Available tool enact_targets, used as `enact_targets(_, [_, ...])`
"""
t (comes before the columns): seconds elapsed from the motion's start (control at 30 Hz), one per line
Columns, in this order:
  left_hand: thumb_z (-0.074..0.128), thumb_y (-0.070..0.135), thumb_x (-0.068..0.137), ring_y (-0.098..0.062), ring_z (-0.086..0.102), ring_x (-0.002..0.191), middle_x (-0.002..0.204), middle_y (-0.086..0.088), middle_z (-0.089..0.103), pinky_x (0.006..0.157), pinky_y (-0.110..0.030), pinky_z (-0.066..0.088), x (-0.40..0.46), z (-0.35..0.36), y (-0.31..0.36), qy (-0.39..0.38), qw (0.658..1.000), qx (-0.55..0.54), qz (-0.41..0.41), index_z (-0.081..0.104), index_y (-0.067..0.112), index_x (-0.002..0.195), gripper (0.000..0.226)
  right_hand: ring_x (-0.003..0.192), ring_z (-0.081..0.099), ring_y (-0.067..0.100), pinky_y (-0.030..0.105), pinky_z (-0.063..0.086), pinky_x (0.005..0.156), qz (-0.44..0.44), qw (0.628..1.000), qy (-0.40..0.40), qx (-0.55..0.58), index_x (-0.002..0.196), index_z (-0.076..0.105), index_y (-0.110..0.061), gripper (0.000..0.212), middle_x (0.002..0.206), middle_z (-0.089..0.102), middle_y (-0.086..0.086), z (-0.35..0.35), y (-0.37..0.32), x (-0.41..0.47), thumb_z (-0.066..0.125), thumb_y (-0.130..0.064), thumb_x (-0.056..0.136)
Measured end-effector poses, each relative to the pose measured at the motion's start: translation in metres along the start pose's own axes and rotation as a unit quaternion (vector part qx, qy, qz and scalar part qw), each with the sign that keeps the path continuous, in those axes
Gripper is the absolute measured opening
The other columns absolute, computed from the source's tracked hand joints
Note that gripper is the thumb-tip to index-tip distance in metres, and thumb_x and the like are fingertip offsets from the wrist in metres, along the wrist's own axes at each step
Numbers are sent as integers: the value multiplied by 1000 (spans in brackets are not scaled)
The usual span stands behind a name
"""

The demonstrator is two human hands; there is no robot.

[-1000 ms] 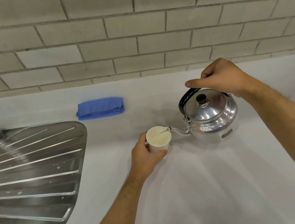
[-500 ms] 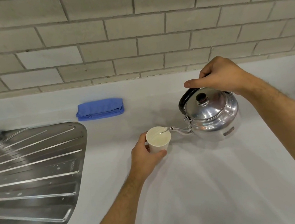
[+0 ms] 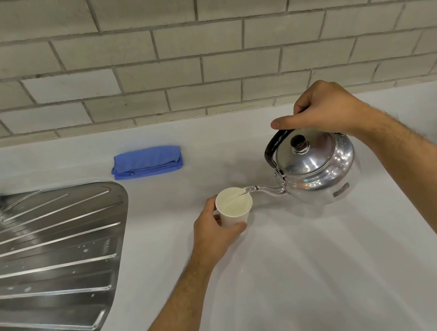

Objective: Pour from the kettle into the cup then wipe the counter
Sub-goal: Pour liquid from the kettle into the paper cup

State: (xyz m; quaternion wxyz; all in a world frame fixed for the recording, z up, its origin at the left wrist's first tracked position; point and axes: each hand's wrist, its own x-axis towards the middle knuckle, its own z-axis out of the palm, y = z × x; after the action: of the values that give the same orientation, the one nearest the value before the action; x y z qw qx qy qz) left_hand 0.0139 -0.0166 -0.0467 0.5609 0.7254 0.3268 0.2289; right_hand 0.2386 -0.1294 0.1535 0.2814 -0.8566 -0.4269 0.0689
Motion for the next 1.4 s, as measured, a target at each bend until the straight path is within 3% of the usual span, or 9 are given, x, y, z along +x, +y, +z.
enact_targets(0.3, [86, 23, 57, -4, 62, 95, 109, 17, 65, 68, -12, 49, 1, 0, -1, 2, 1000, 4, 0, 52, 38, 119, 73, 44, 32, 11, 27, 33, 51, -24, 1000, -1, -14, 56, 51, 3, 73, 41, 31, -6, 0, 0, 3, 77, -65, 59])
enact_targets(0.5, [86, 25, 56, -6, 62, 97, 110, 18, 63, 67, -11, 49, 1, 0, -2, 1, 1000, 8, 1, 51, 38, 118, 72, 43, 36, 9, 26, 36, 50, -20, 1000, -3, -24, 54, 56, 1, 67, 40, 35, -6, -1, -3, 3, 78, -62, 61])
enact_targets(0.63, [87, 24, 56, -3, 61, 96, 109, 20, 63, 64, -7, 48, 1, 0, -1, 2, 1000, 9, 2, 51, 39, 117, 72, 38, 39, 5, 25, 38, 49, -15, 1000, -2, -27, 46, 56, -11, 57, 35, 37, -9, -1, -3, 3, 79, -61, 62])
enact_targets(0.87, [86, 23, 56, 0, 60, 94, 107, 21, 62, 64, -7, 48, 1, 0, 0, 5, 1000, 10, -1, 52, 37, 119, 73, 40, 36, 6, 25, 36, 51, -18, 1000, -1, -20, 47, 52, -9, 61, 37, 34, -9, -1, -1, 5, 79, -62, 61])
enact_targets(1.03, [87, 22, 56, 0, 61, 93, 106, 19, 64, 66, -9, 50, 0, -1, 2, 8, 1000, 1, -4, 54, 38, 116, 71, 41, 30, 9, 26, 34, 55, 13, 999, 8, 31, 45, 45, -9, 65, 40, 28, -7, 1, 13, 6, 81, -63, 57])
enact_targets(1.17, [89, 22, 55, -4, 60, 98, 110, 18, 63, 76, -20, 52, 0, -2, 4, 8, 1000, -14, -7, 54, 36, 117, 72, 41, 22, 12, 22, 40, 64, 39, 994, 8, 106, 41, 28, -17, 70, 44, 18, -7, 10, 31, 6, 84, -56, 59])
enact_targets(1.3, [89, 21, 56, -5, 59, 101, 112, 18, 63, 81, -22, 52, 1, -3, 6, 5, 1000, -23, -7, 55, 37, 115, 71, 62, 25, 26, 25, 32, 60, 77, 986, 0, 147, 47, 34, -14, 66, 56, 19, 3, 16, 44, 8, 84, -57, 58])
enact_targets(1.4, [90, 21, 56, -7, 57, 104, 114, 15, 62, 83, -22, 50, 1, -3, 6, 0, 1000, -25, -12, 54, 34, 118, 73, 57, 25, 23, 32, 29, 59, 98, 975, 15, 197, 46, 31, -17, 68, 55, 19, 3, 18, 52, 10, 85, -55, 56])
